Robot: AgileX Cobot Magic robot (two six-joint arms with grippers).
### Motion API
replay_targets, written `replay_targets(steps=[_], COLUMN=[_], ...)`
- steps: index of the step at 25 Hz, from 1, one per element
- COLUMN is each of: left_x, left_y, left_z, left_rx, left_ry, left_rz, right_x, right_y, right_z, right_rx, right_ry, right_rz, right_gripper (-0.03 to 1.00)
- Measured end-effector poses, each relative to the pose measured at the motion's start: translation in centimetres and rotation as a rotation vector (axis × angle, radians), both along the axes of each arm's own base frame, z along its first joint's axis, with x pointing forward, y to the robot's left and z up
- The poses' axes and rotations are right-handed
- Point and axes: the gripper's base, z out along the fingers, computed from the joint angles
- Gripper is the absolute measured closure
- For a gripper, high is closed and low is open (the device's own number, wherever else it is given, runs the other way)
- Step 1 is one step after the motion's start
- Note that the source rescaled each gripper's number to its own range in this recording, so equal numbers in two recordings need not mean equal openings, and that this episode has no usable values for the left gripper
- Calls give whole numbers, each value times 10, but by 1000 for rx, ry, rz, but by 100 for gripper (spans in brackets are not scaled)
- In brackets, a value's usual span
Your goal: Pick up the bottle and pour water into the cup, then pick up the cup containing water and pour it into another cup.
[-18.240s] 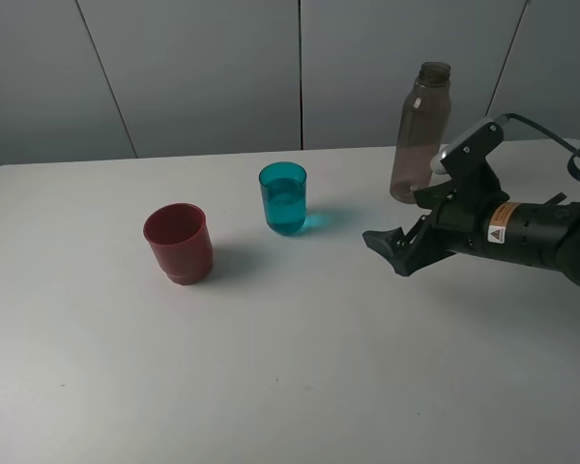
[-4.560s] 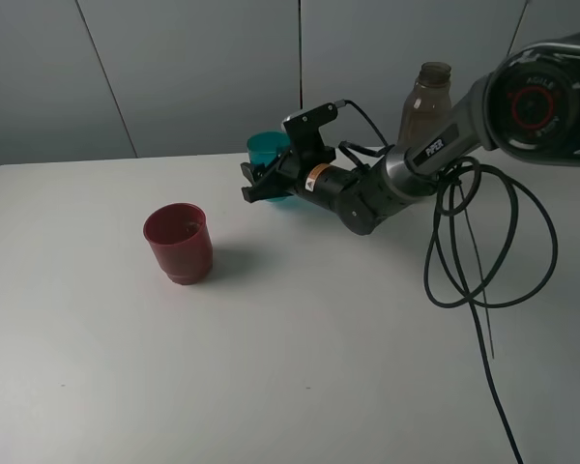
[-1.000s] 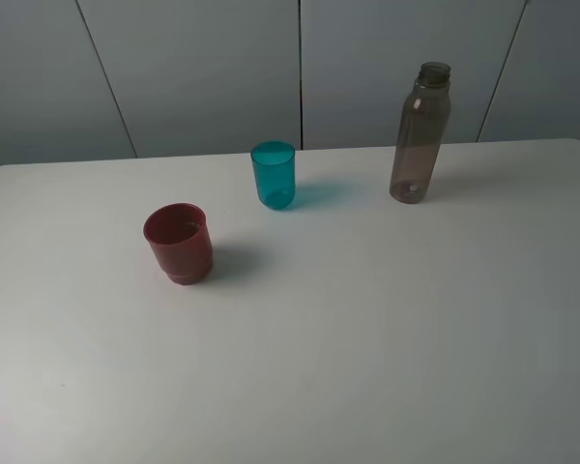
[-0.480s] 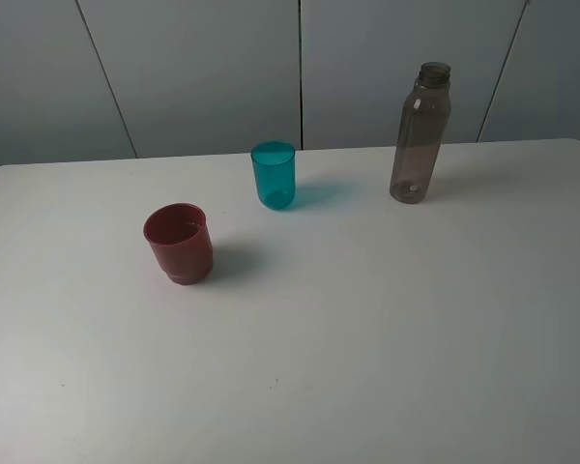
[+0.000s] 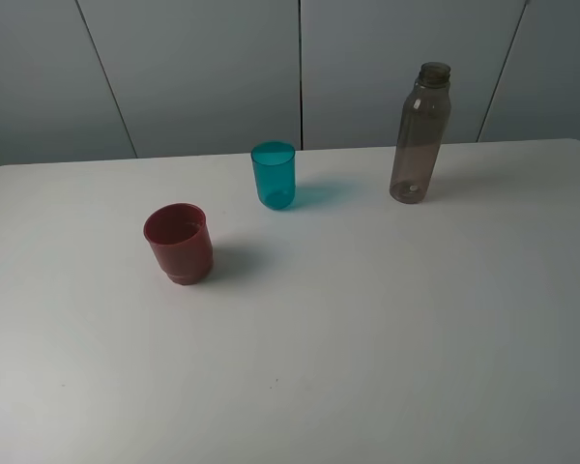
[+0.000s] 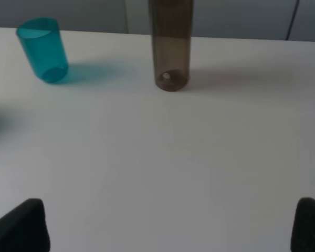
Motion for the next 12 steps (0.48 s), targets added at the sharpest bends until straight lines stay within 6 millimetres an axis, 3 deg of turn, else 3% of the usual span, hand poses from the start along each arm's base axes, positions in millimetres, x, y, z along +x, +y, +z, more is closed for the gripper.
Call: replay_targets(steps=[12], left_x=[0], left_y=[0], left_z=[0], left_rx=[2], left_ry=[0], left_rz=[-1], right_x=[0], right_y=[3], right_z=[0], right_rx=[-10], right_ry=[-2], right_rz=[-89], right_gripper=[-3])
